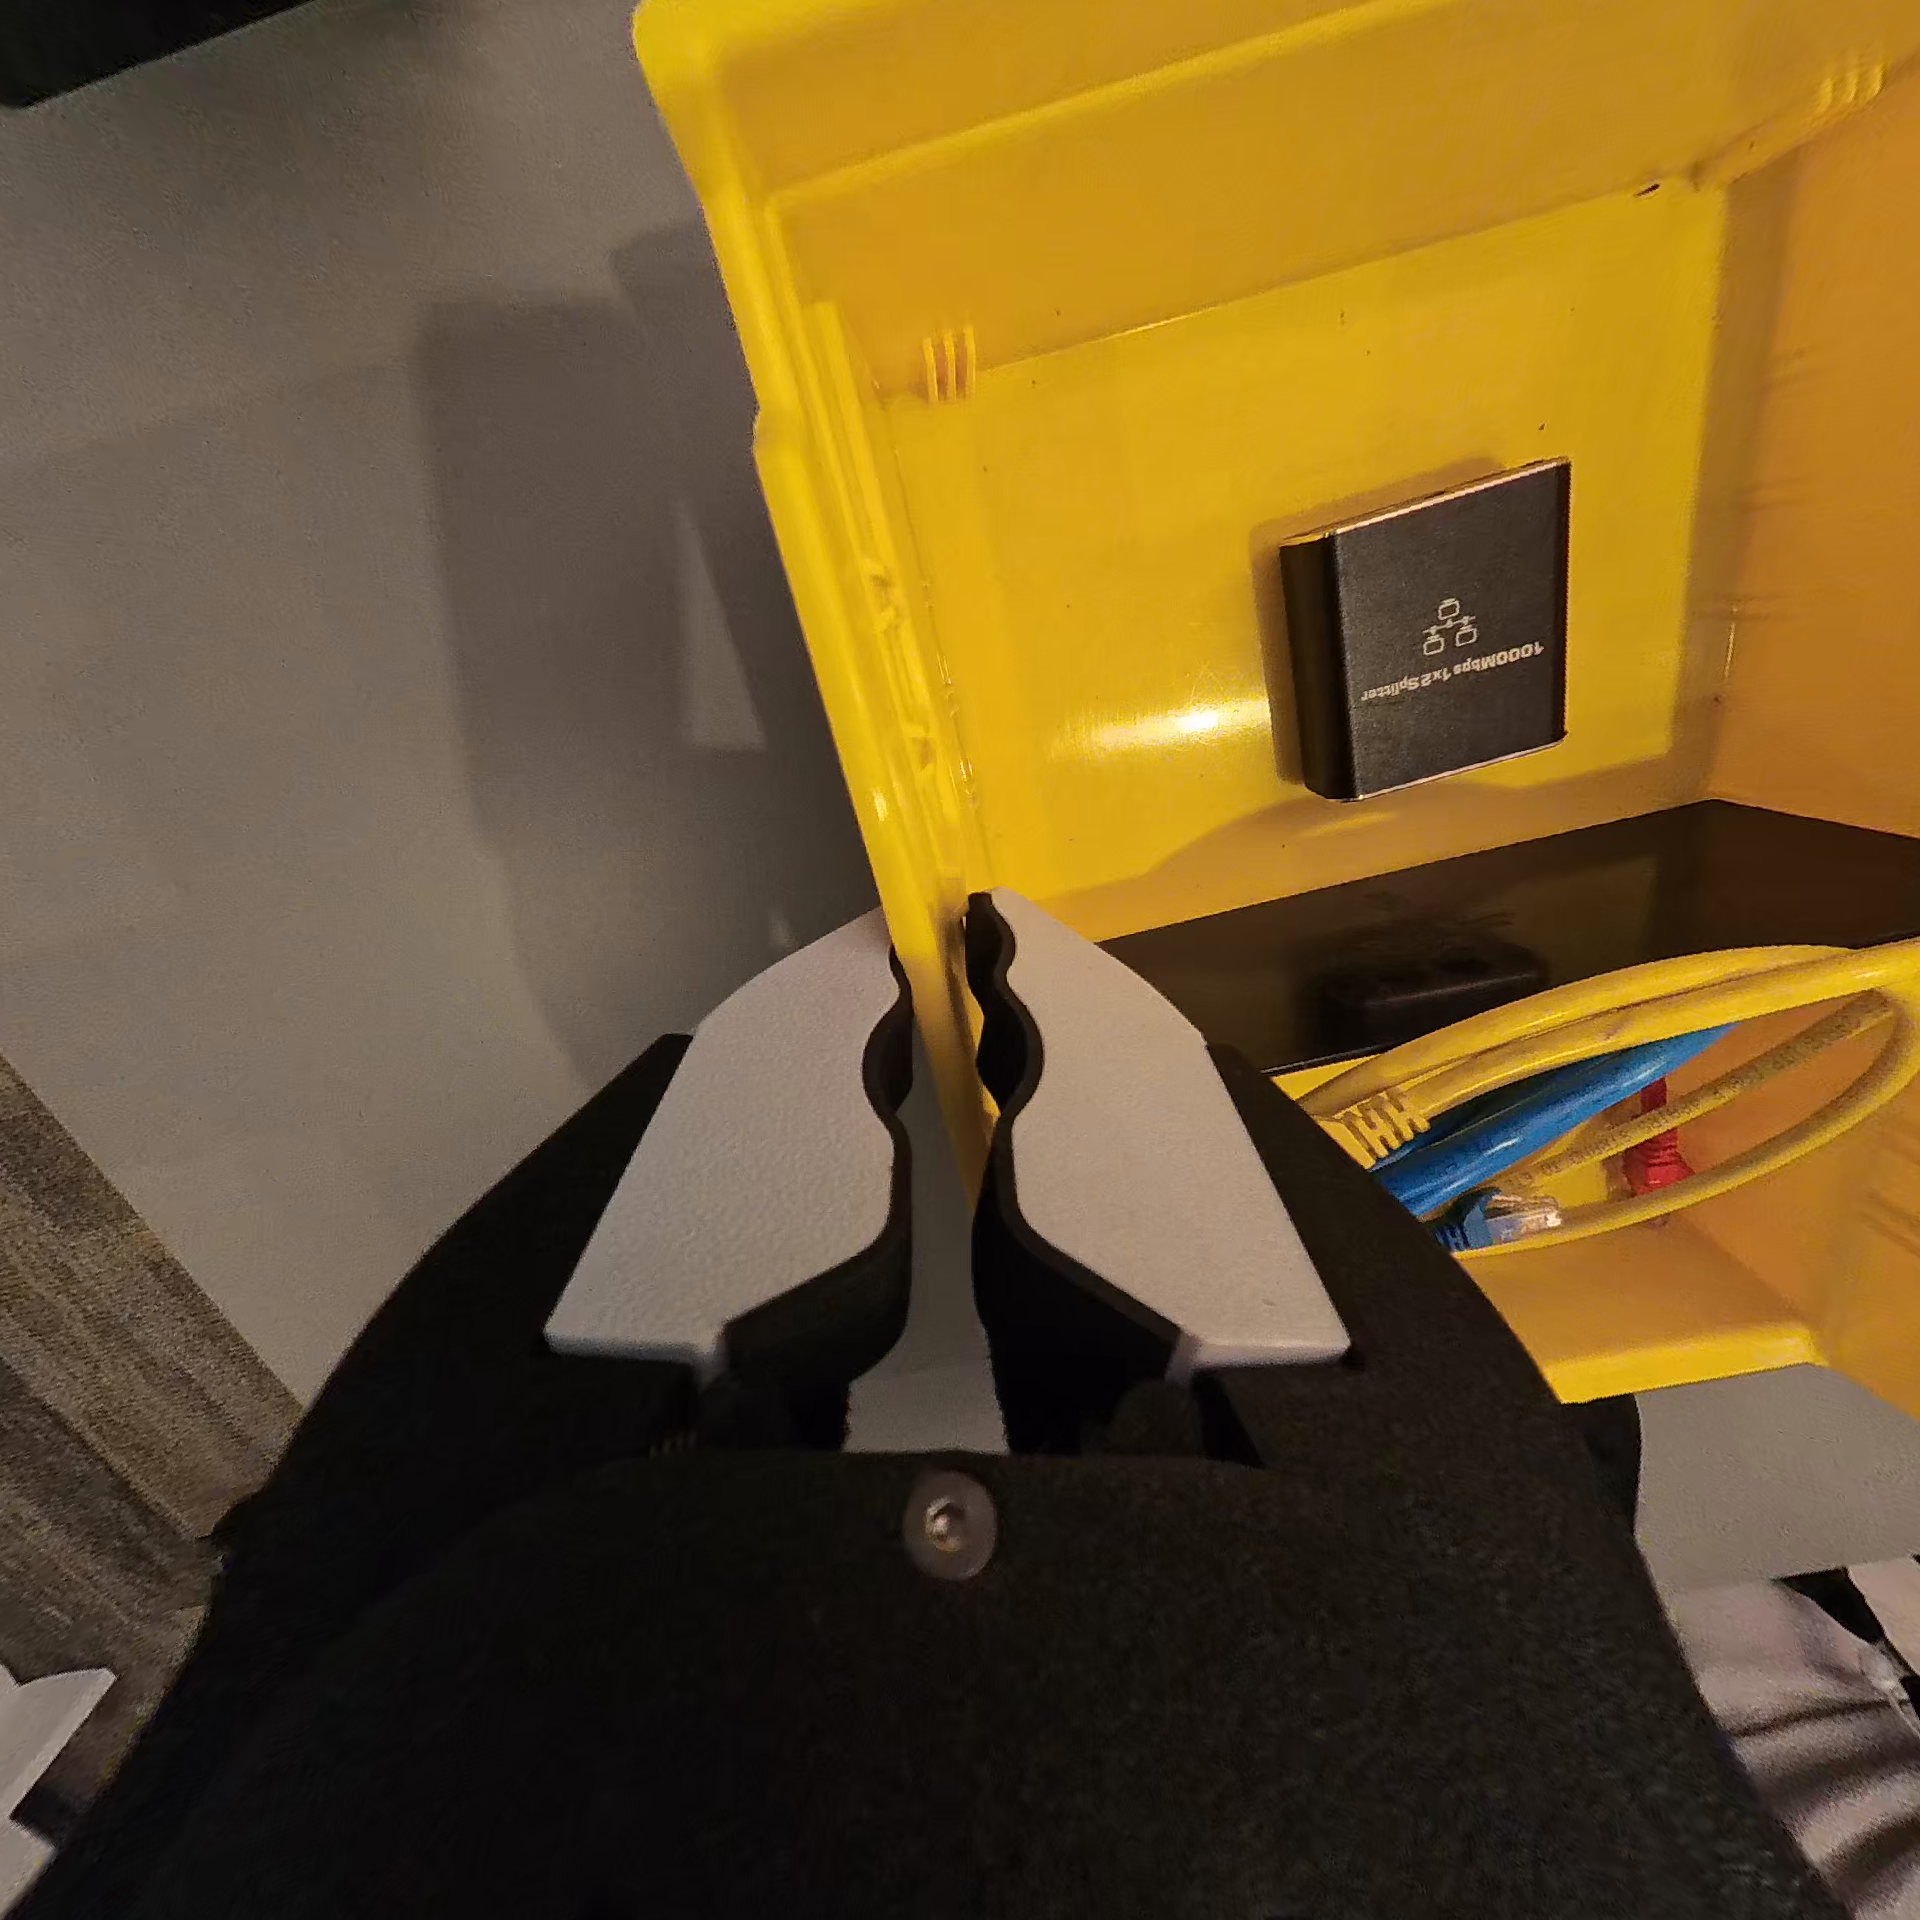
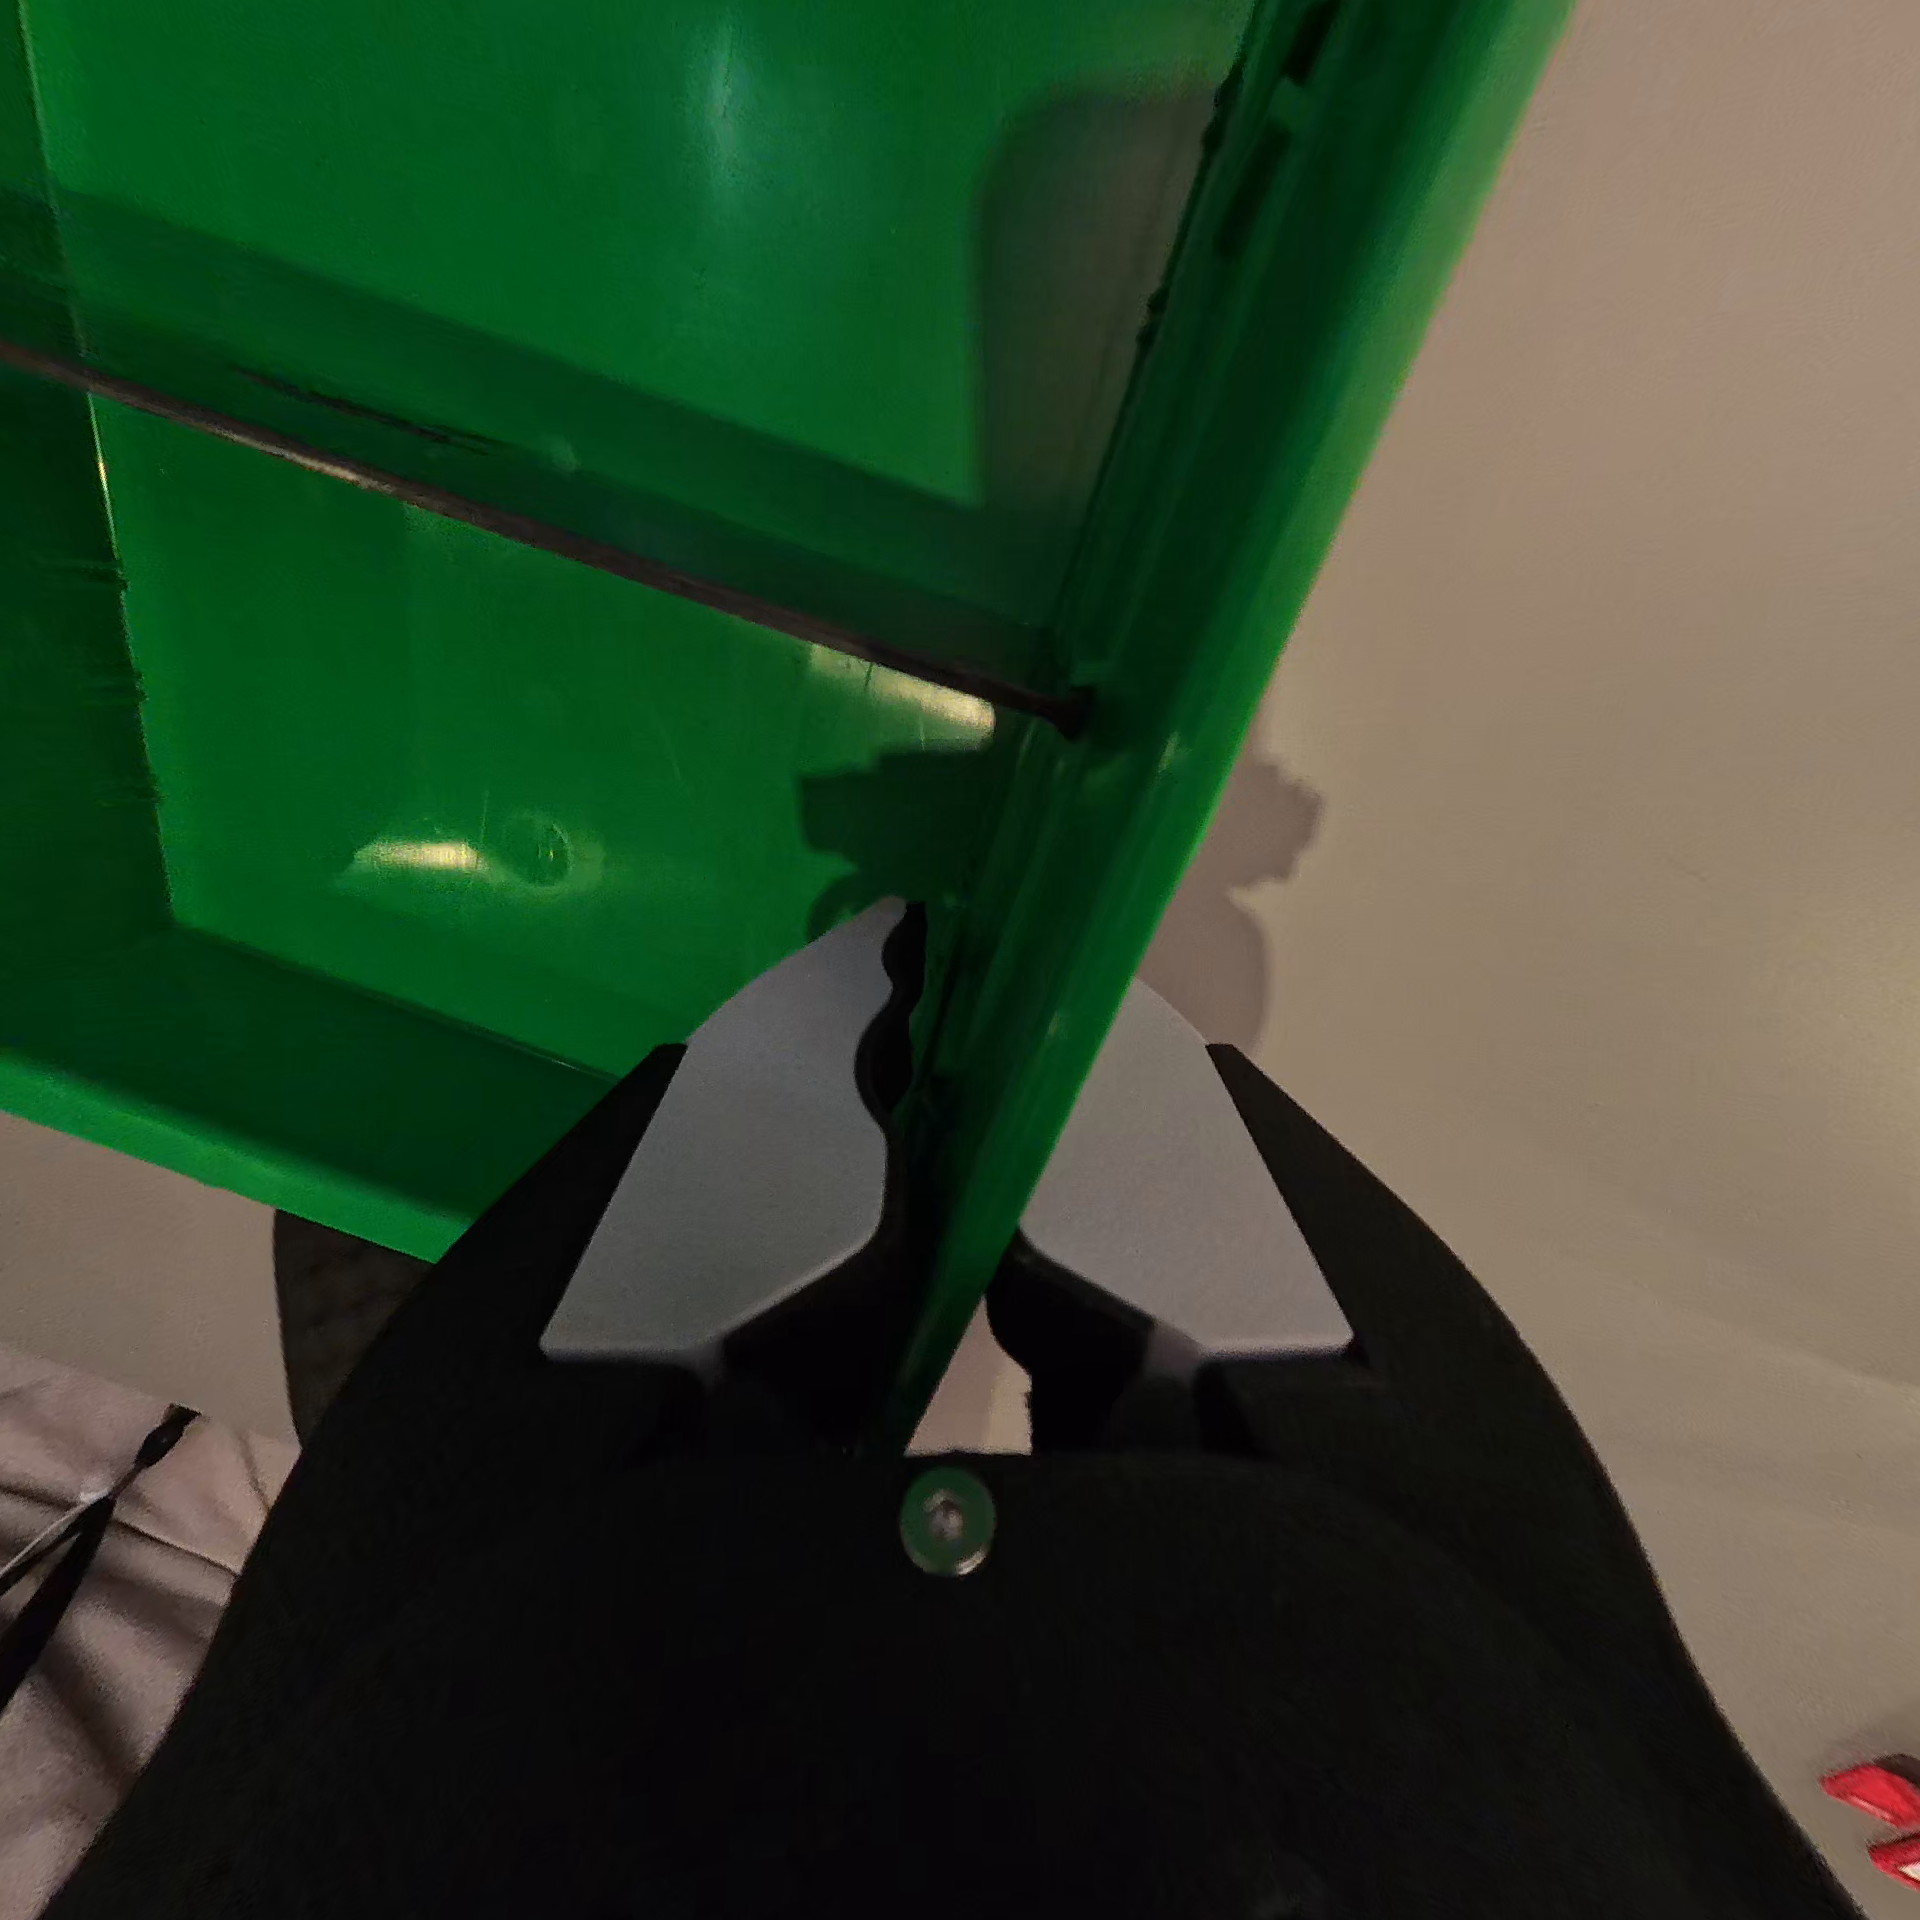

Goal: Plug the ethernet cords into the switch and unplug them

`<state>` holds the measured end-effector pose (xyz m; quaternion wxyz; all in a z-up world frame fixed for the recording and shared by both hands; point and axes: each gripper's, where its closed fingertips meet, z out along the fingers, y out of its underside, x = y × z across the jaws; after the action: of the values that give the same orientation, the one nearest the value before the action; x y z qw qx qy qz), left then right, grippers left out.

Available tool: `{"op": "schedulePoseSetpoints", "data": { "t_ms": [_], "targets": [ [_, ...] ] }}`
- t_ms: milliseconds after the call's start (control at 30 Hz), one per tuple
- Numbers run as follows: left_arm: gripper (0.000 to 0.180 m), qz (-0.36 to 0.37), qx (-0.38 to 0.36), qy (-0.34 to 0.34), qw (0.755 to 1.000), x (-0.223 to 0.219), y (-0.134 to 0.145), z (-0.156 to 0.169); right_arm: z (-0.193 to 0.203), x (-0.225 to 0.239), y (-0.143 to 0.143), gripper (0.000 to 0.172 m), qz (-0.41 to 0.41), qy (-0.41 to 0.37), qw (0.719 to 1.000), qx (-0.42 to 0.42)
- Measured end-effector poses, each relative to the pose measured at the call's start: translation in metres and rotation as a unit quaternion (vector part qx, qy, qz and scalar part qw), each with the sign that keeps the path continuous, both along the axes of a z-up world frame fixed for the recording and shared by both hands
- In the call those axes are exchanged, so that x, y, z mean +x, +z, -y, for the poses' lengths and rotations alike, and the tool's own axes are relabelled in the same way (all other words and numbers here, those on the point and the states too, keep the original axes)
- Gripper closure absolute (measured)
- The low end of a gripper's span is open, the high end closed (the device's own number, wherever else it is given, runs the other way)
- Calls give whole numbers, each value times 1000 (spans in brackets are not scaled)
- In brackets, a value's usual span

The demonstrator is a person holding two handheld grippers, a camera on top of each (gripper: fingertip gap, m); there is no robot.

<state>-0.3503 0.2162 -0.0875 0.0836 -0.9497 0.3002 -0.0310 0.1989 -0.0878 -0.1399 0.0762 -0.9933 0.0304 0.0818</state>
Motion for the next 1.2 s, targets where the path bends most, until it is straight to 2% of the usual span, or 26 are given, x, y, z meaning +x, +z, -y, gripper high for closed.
{"op": "schedulePoseSetpoints", "data": {
  "t_ms": [167, 233, 267, 300, 333, 433, 533, 633, 700, 733, 767, 833, 867, 900, 1033, 1100, 1133, 1200],
  "targets": [
    [173, 9, 16, 19, 1000, 1, -1, -1, 1, -2, 0, 161, 2, -11, 1000, -2],
    [167, 10, 37, 22, 999, -1, -1, -3, 3, -3, 0, 160, -5, -14, 1000, -5],
    [159, 8, 53, 24, 998, -3, 1, -5, 2, -2, 0, 157, -4, -12, 1000, 0],
    [156, 15, 69, 26, 997, -3, 6, -8, 0, 2, -1, 147, 10, -14, 1000, 9],
    [153, 31, 87, 30, 995, -3, 13, -10, 1, 5, -2, 139, 22, -16, 1000, 12],
    [145, 122, 153, 41, 980, 1, 53, -13, -4, 2, 6, 135, 21, -19, 998, 65],
    [137, 211, 207, 17, 955, 2, 101, 5, -14, 15, 35, 133, 85, -27, 982, 166],
    [137, 254, 249, -45, 933, 1, 134, 42, -18, 23, 85, 132, 173, -9, 941, 290],
    [137, 253, 279, -89, 922, -1, 142, 69, -16, 14, 129, 132, 218, 13, 892, 395],
    [130, 263, 291, -100, 914, 0, 145, 81, -12, 4, 151, 132, 229, 24, 865, 446],
    [122, 295, 295, -99, 903, 3, 150, 93, -8, -9, 171, 132, 232, 30, 839, 492],
    [116, 402, 267, -104, 870, 17, 162, 122, -1, -43, 210, 128, 207, 45, 787, 580],
    [116, 440, 262, -111, 852, 23, 167, 132, 1, -66, 230, 116, 180, 69, 756, 626],
    [120, 453, 269, -119, 842, 26, 168, 137, 1, -88, 249, 113, 154, 93, 731, 659],
    [131, 384, 321, -190, 845, 46, 147, 128, -28, -141, 298, 111, 115, 156, 704, 683],
    [148, 313, 319, -230, 864, 59, 124, 114, -49, -147, 319, 114, 98, 161, 689, 700],
    [153, 259, 313, -237, 883, 61, 112, 102, -61, -141, 323, 114, 96, 157, 693, 697],
    [156, 201, 306, -235, 901, 62, 103, 81, -81, -104, 303, 114, 140, 136, 739, 644]
  ]
}}
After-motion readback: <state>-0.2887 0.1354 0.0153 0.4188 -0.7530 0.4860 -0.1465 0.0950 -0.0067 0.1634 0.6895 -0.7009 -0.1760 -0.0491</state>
